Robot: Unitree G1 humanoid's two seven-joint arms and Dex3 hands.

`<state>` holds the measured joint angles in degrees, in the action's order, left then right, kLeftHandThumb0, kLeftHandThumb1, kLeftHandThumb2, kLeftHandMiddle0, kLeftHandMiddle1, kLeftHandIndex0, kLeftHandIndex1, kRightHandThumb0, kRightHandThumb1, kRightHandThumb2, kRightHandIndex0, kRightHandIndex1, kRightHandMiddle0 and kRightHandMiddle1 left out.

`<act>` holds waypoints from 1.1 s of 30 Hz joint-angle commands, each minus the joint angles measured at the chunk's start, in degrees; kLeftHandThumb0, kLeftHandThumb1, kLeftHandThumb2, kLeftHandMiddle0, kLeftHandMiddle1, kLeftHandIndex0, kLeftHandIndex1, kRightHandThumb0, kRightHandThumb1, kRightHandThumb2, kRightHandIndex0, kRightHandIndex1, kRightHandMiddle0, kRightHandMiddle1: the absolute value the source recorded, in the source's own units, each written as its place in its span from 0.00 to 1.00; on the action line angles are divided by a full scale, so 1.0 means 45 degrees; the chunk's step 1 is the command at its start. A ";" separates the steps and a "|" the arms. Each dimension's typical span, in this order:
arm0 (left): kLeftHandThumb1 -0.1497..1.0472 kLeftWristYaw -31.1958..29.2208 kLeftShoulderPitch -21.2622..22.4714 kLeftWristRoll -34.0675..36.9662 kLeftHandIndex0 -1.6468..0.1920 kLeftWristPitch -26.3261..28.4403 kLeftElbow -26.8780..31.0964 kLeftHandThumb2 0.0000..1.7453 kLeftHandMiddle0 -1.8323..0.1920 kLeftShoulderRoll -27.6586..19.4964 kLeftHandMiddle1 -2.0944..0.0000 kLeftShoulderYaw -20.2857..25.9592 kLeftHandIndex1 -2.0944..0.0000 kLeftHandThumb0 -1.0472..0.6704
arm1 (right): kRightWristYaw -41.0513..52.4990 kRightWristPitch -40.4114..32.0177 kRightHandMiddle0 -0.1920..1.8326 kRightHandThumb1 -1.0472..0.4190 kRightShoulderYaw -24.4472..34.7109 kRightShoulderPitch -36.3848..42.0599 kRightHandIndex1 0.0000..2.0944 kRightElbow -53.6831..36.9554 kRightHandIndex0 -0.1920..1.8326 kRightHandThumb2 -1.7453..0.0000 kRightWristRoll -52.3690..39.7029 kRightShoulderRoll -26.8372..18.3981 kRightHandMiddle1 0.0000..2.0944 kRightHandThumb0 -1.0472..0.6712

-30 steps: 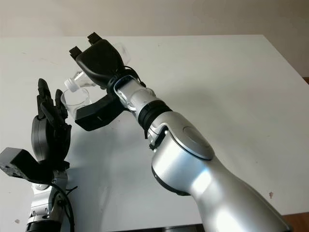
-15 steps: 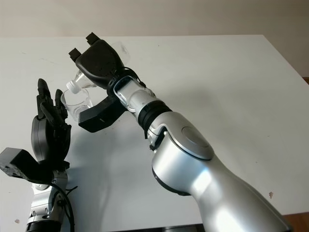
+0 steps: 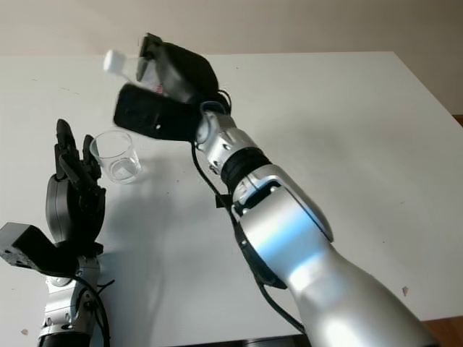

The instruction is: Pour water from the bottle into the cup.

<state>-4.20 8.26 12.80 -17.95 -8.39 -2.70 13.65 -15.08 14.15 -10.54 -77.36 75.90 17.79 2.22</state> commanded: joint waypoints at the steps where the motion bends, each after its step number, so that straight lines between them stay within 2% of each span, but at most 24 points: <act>1: 1.00 -0.0103 -0.0533 0.0055 0.98 0.0142 -0.0164 0.48 1.00 -0.0016 0.88 0.0016 1.00 0.09 | 0.0590 0.0567 0.56 0.01 0.0814 0.0392 1.00 -0.0667 0.55 0.93 -0.0817 -0.0216 1.00 0.55; 5: 1.00 -0.0171 -0.0597 0.0096 0.98 0.0353 0.0043 0.48 1.00 -0.0070 0.87 0.0042 1.00 0.09 | 0.1789 0.0823 0.59 0.00 0.1595 0.1089 1.00 -0.1260 0.59 0.94 -0.1794 -0.0556 1.00 0.51; 8: 1.00 -0.0181 -0.0576 0.0016 0.98 0.0408 0.0115 0.48 1.00 -0.0116 0.87 0.0013 1.00 0.10 | 0.3283 0.0796 0.62 0.00 0.2459 0.1931 1.00 -0.1995 0.65 0.90 -0.2951 -0.0980 1.00 0.49; 11: 1.00 -0.0299 -0.0557 0.0125 0.98 0.0479 0.0121 0.48 1.00 -0.0119 0.88 0.0002 1.00 0.10 | 0.4594 0.0047 0.62 0.00 0.3327 0.2834 1.00 -0.3082 0.67 0.89 -0.4250 -0.1198 1.00 0.50; 13: 1.00 -0.0409 -0.0530 0.0199 0.98 0.0515 0.0098 0.47 1.00 -0.0126 0.88 0.0004 1.00 0.10 | 0.5670 -0.0744 0.52 0.00 0.3793 0.3776 1.00 -0.4317 0.61 0.88 -0.5172 -0.1417 1.00 0.51; 16: 1.00 -0.0518 -0.0502 0.0231 0.98 0.0517 0.0101 0.47 1.00 -0.0162 0.88 0.0031 1.00 0.10 | 0.6778 -0.1775 0.44 0.00 0.4004 0.5039 1.00 -0.6217 0.56 0.87 -0.5965 -0.1601 1.00 0.51; 17: 1.00 -0.0557 -0.0490 0.0244 0.98 0.0513 0.0096 0.47 1.00 -0.0180 0.88 0.0038 1.00 0.10 | 0.7091 -0.2109 0.39 0.00 0.4028 0.5440 1.00 -0.6834 0.52 0.87 -0.6170 -0.1659 1.00 0.51; 23: 1.00 -0.0672 -0.0460 0.0327 0.98 0.0676 0.0248 0.45 1.00 -0.0272 0.87 0.0085 1.00 0.10 | 0.8480 -0.3831 0.28 0.00 0.3864 0.8089 1.00 -1.0533 0.49 0.86 -0.7047 -0.2032 1.00 0.50; 29: 1.00 -0.0688 -0.0502 0.0338 0.98 0.0829 0.0431 0.45 1.00 -0.0318 0.87 0.0096 1.00 0.10 | 0.8990 -0.4688 0.06 0.00 0.3750 0.9817 1.00 -1.2884 0.21 0.85 -0.7393 -0.2198 1.00 0.50; 33: 1.00 -0.0746 -0.0490 0.0339 0.98 0.0821 0.0398 0.45 1.00 -0.0375 0.87 0.0083 1.00 0.10 | 0.9126 -0.5153 0.00 0.00 0.3505 1.0712 1.00 -1.4497 0.07 0.85 -0.7594 -0.2137 1.00 0.51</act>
<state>-7.21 6.84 14.05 -14.34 -7.18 -4.09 13.97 25.67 -8.63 5.57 -29.74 13.65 -15.58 -7.15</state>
